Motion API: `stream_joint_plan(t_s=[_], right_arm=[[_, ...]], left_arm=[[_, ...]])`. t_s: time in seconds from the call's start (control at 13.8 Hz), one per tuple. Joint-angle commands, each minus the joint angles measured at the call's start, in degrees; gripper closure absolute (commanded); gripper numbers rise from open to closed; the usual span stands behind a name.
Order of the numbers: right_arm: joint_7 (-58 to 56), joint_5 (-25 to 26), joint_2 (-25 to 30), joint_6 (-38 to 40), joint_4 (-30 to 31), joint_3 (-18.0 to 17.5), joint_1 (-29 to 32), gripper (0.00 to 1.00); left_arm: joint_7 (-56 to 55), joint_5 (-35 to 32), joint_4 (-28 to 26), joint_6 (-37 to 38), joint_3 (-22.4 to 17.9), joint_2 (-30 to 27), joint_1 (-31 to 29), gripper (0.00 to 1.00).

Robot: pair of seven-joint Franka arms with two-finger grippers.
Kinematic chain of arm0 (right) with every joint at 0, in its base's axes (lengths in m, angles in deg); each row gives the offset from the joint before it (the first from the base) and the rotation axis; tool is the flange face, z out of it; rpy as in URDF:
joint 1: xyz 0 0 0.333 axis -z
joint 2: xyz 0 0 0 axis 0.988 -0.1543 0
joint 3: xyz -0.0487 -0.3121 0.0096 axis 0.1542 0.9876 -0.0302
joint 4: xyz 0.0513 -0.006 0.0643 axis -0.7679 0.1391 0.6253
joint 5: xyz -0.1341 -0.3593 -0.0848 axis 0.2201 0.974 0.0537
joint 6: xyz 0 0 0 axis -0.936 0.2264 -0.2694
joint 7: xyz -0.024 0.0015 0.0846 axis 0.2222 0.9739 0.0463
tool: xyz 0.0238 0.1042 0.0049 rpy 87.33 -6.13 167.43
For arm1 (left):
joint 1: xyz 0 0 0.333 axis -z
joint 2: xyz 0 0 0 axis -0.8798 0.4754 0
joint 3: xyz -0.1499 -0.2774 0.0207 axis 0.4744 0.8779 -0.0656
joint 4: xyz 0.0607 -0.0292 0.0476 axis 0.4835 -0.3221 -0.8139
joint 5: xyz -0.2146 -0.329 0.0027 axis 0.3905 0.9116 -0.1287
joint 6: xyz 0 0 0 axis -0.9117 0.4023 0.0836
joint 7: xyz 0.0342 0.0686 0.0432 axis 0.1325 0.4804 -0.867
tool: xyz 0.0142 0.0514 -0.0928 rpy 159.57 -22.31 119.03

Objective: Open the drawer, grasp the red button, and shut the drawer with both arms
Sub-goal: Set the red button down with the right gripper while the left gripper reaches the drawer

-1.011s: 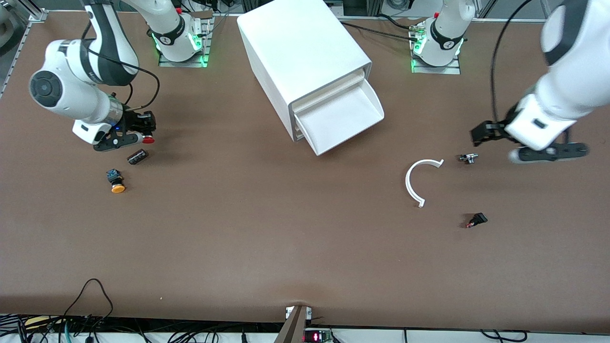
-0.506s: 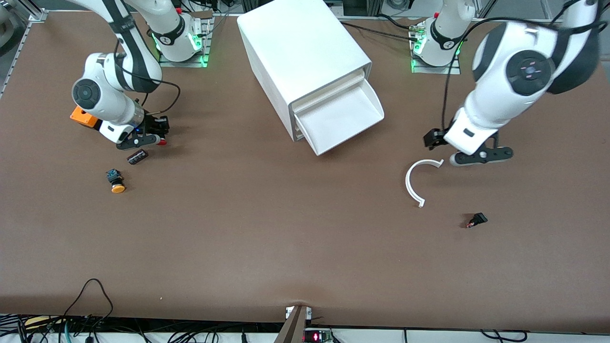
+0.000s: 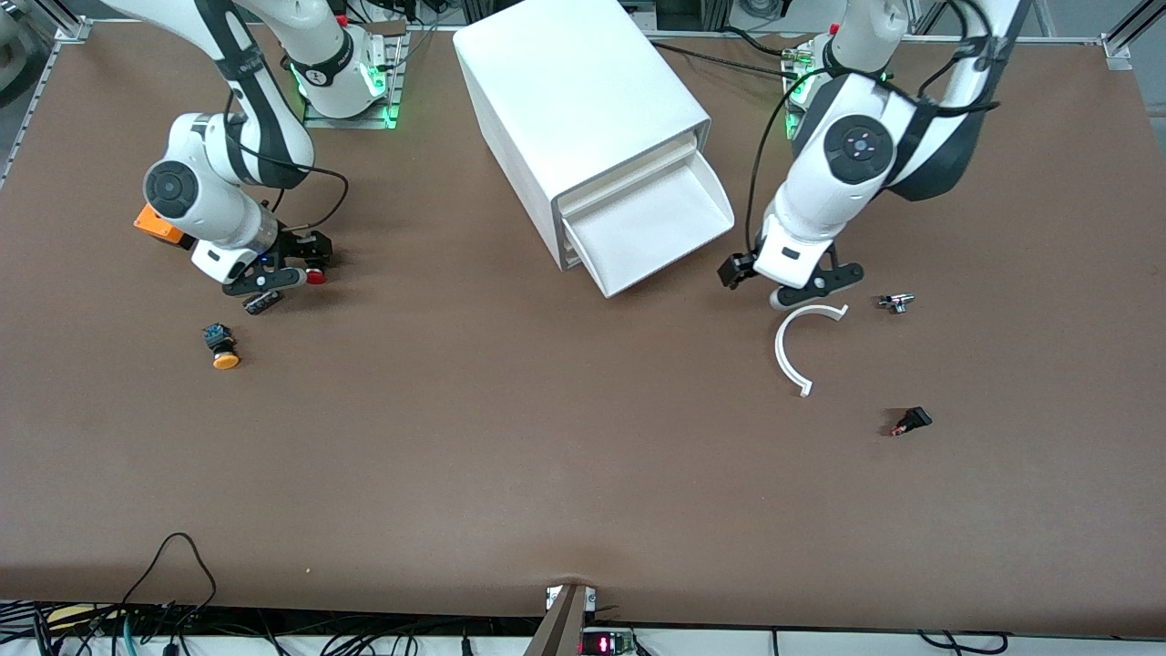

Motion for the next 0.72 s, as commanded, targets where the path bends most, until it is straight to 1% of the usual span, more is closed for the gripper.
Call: stream_joint_plan(t_s=[0.0, 0.07, 0.22, 0.51, 0.58, 0.65], right_arm=[[2.2, -0.7, 5.1, 7.4, -5.5, -0.8, -0.8, 0.01], [2.8, -0.7, 5.4, 10.7, -8.7, -2.0, -0.8, 0.01], [2.1, -0.2, 5.5, 18.6, -16.5, -2.5, -0.7, 0.01], [-2.4, -0.2, 2.8, 34.9, -38.5, -2.5, -1.0, 0.01], [-3.7, -0.4, 2.4, 38.0, -42.1, -2.5, -0.9, 0.01], [-5.4, -0.5, 2.4, 39.3, -44.2, -2.5, -0.9, 0.01]], left_arm=[[-2.4, 3.7, -1.3, -4.8, -1.1, 2.7, 2.2, 0.00], [-2.4, 5.4, -1.7, -6.8, -1.1, 3.6, 3.0, 0.00], [-4.2, 6.4, -2.3, -10.9, -1.2, 5.9, 4.7, 0.00], [-8.1, 6.3, -2.3, -10.6, -0.6, 6.3, 6.2, 0.00], [-9.8, 6.2, -2.3, -10.6, -0.4, 6.2, 7.0, 0.00], [-11.0, 6.2, -2.3, -10.5, -0.2, 6.2, 7.5, 0.00]])
